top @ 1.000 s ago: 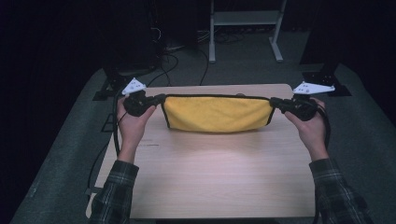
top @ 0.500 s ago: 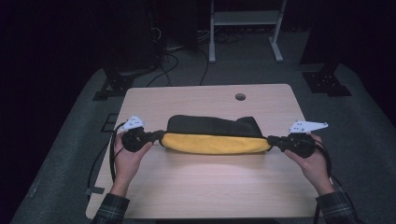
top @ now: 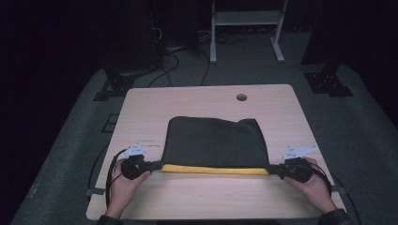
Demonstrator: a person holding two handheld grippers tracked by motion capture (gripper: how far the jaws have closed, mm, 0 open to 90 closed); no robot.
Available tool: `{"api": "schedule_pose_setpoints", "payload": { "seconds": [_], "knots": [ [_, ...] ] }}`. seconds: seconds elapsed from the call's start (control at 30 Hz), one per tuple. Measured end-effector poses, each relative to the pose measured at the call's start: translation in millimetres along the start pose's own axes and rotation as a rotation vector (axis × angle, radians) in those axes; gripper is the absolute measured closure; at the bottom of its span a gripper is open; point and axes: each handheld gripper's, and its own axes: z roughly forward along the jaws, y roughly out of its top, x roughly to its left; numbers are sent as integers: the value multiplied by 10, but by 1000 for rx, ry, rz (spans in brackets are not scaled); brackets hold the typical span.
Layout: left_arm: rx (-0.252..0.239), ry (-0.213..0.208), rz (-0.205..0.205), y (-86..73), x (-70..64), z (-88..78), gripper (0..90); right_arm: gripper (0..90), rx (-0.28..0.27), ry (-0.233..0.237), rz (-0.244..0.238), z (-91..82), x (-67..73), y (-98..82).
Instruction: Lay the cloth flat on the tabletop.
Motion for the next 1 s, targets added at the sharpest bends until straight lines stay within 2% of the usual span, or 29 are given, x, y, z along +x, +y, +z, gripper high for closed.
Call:
{"api": "schedule_pose_setpoints", "payload": {
  "seconds": [0.03, 0.13, 0.23, 0.37, 0.47, 0.53, 0.63, 0.67, 0.73, 0.77, 0.8, 0.87, 0.93, 1.0],
  "knots": [
    [7, -8, 4, -56, -45, -25, 874, 835, 9, 2, -3, 1, 16, -15],
    [7, -18, -3, -96, -86, -61, 874, 835, 13, 5, -4, -14, 48, -46],
    [42, -44, -17, -228, -180, -96, 874, 835, 12, 24, 5, -75, 119, -106],
    [100, -61, -22, -370, -242, -66, 873, 834, 55, 38, -2, -78, 207, -218],
    [125, -54, -11, -384, -251, -41, 870, 832, 63, 44, -10, -79, 234, -240],
    [156, -45, 11, -381, -277, -11, 868, 831, 82, 41, -23, -69, 272, -257],
    [162, -42, 22, -389, -304, -18, 864, 828, 84, 48, -22, -84, 291, -277],
    [161, -45, 23, -395, -301, -25, 853, 819, 82, 51, -24, -87, 294, -285],
    [152, -53, 13, -401, -300, -34, 763, 798, 79, 54, -25, -91, 296, -290],
    [131, -50, -1, -407, -289, -82, 724, 707, 65, 69, -24, -119, 295, -301],
    [131, -50, -1, -407, -289, -82, 696, 685, 48, 68, -16, -143, 287, -305],
    [72, -52, -18, -386, -265, -186, 647, 661, 5, 74, 2, -209, 263, -304],
    [60, -50, -18, -376, -257, -209, 624, 649, -54, 67, 20, -291, 218, -293],
    [32, -23, -14, -326, -222, -243, 596, 638, -86, 43, 37, -345, 171, -271]
  ]
}}
